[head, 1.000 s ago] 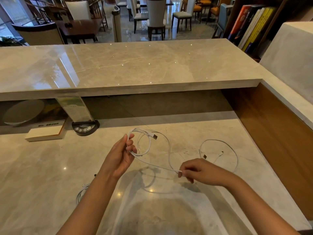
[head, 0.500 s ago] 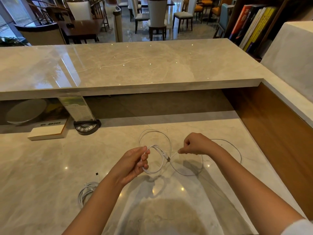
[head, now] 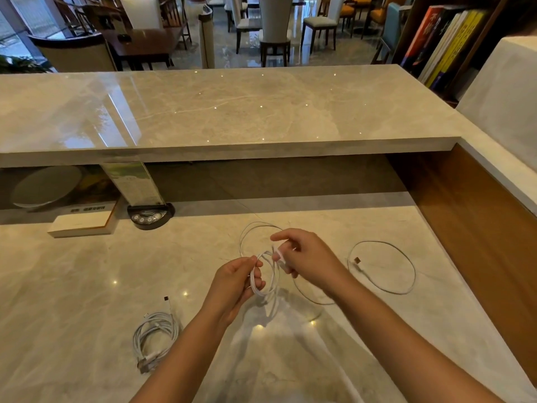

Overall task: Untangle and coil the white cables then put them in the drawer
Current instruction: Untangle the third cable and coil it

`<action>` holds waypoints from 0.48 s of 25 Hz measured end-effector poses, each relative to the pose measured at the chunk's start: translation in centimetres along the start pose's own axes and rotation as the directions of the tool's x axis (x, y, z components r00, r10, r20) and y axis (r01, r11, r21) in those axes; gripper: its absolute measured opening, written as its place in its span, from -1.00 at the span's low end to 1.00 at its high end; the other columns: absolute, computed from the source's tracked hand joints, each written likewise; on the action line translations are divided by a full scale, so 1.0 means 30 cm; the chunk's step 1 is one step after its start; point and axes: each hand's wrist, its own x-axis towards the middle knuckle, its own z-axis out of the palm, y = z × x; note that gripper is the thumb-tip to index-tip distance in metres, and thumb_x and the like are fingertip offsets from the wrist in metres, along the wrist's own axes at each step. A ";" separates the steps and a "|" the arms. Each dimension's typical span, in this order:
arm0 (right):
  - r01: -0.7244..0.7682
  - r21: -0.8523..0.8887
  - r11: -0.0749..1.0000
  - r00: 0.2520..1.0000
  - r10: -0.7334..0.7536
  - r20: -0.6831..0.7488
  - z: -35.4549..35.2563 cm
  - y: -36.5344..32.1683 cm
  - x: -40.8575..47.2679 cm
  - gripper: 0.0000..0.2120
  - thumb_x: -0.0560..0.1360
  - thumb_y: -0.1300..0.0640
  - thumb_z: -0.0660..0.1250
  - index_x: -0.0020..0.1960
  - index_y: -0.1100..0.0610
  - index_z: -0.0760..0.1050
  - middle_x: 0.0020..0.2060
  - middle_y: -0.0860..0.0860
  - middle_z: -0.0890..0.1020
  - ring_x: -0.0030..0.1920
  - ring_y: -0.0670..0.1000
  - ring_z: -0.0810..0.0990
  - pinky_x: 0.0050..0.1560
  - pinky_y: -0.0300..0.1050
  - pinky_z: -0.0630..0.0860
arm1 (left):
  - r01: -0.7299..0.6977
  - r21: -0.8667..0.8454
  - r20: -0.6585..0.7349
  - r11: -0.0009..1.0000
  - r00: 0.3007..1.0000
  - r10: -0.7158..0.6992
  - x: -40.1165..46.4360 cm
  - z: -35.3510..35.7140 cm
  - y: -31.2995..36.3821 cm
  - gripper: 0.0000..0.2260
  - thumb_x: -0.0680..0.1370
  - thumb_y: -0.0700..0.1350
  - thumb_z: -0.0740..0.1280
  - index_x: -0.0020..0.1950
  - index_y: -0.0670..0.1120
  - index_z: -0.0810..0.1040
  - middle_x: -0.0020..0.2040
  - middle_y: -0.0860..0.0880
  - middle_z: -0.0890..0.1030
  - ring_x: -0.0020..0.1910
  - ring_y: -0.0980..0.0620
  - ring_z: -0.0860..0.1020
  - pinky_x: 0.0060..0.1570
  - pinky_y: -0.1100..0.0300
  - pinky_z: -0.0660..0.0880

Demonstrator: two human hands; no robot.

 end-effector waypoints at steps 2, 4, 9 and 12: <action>0.032 0.033 0.999 0.998 -0.030 -0.053 0.046 0.016 -0.035 -0.78 0.47 0.27 0.22 0.06 0.03 0.47 -0.29 -0.01 0.63 -0.40 -0.08 0.57 -0.34 -0.19 0.50 | -0.011 -0.014 0.001 1.000 1.000 0.011 0.000 0.017 -0.003 -0.80 0.58 -0.18 0.23 -0.13 -0.22 0.60 -0.38 -0.08 0.55 -0.44 0.07 0.54 -0.27 0.21 0.56; 0.003 0.064 0.998 0.995 0.003 -0.098 0.079 0.030 -0.050 -0.81 0.45 0.23 0.28 0.01 0.01 0.42 -0.29 -0.04 0.62 -0.35 -0.07 0.60 -0.34 -0.22 0.49 | -0.005 -0.044 0.046 0.999 0.999 0.007 -0.006 0.031 -0.009 -0.81 0.57 -0.17 0.24 -0.05 -0.23 0.62 -0.27 -0.13 0.65 -0.32 0.03 0.62 -0.26 0.20 0.58; 0.001 0.000 1.000 0.988 -0.001 -0.157 0.095 0.047 -0.052 -0.67 0.41 0.15 0.39 0.01 0.00 0.26 -0.32 -0.07 0.47 -0.30 -0.04 0.53 -0.29 -0.09 0.56 | 0.057 -0.231 0.135 0.971 0.990 -0.026 -0.020 0.045 0.000 -0.79 0.58 -0.18 0.21 -0.11 -0.21 0.60 -0.29 -0.09 0.66 -0.31 0.07 0.64 -0.33 0.24 0.59; 0.032 -0.056 0.998 0.979 -0.042 -0.199 0.092 0.053 -0.048 -0.61 0.39 0.13 0.41 0.01 0.01 0.20 -0.31 -0.11 0.37 -0.35 -0.08 0.43 -0.30 -0.08 0.52 | 0.088 -0.328 0.136 0.940 0.990 -0.046 -0.010 0.041 0.004 -0.80 0.58 -0.20 0.21 -0.11 -0.22 0.60 -0.32 -0.08 0.65 -0.33 0.08 0.64 -0.29 0.25 0.61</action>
